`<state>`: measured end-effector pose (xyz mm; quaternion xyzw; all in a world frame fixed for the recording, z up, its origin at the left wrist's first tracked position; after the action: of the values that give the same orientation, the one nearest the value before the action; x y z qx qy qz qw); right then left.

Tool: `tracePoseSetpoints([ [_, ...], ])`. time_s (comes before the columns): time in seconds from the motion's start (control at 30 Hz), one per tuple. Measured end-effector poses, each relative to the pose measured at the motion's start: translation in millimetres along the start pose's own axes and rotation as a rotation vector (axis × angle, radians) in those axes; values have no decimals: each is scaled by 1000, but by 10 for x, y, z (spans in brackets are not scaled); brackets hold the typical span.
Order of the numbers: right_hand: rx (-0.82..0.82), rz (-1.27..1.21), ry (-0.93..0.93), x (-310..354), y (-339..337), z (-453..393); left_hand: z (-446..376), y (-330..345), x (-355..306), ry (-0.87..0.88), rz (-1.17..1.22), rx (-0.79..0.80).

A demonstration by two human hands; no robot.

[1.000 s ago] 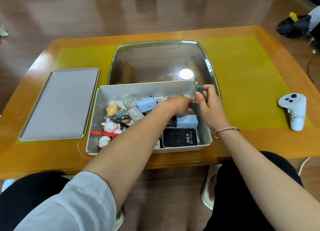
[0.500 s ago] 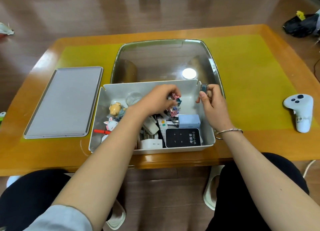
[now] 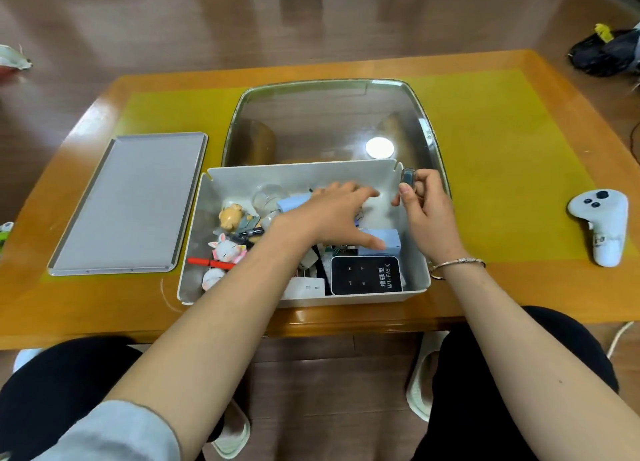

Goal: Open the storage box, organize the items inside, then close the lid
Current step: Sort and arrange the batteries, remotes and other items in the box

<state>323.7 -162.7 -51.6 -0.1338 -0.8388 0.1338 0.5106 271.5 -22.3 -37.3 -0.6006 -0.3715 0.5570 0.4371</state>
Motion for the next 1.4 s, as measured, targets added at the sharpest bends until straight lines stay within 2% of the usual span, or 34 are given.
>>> tracePoseSetpoints([
  [0.13, 2, 5, -7, -6, 6, 3, -136, 333, -112, 67, -95, 169],
  [0.2, 9, 3, -6, -14, 10, 3, -136, 445, -136, 84, -115, 200],
  [0.33, 14, -3, 1, -15, 12, -5, -109, 434, -171, 103, -13, 83],
  [0.5, 2, 3, 10, -10, 8, 3, 52, 255, -71, 50, 220, 48],
  [0.6, -3, 0, -3, 12, 7, 5, 199, 106, 33, 46, 268, 63],
  [0.73, 9, 24, -8, 26, 11, 11, 326, 65, 88, 50, 208, 194],
  [0.9, -1, 40, 0, 12, -2, 15, 0, 25, 3, 30, 76, -41],
  [1.1, 2, 45, -4, 7, 0, 10, -128, 543, -70, 33, -171, 253],
  [1.23, 4, 35, -4, 12, 7, 0, -12, 579, -61, 61, -207, 236],
  [1.4, 11, 51, -9, 1, 12, -10, 217, 558, -61, 65, -238, 306],
])
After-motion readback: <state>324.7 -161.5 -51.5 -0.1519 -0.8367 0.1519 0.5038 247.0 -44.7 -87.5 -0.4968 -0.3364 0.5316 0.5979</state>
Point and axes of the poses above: each hand's wrist, its own z-axis away from the middle knuckle, its own y-axis out of the palm, x = y × z, the point moved 7 cm from there along -z, towards the middle knuckle, and after that the axes turned 14 degrees about -x, right-handed, at the moved point
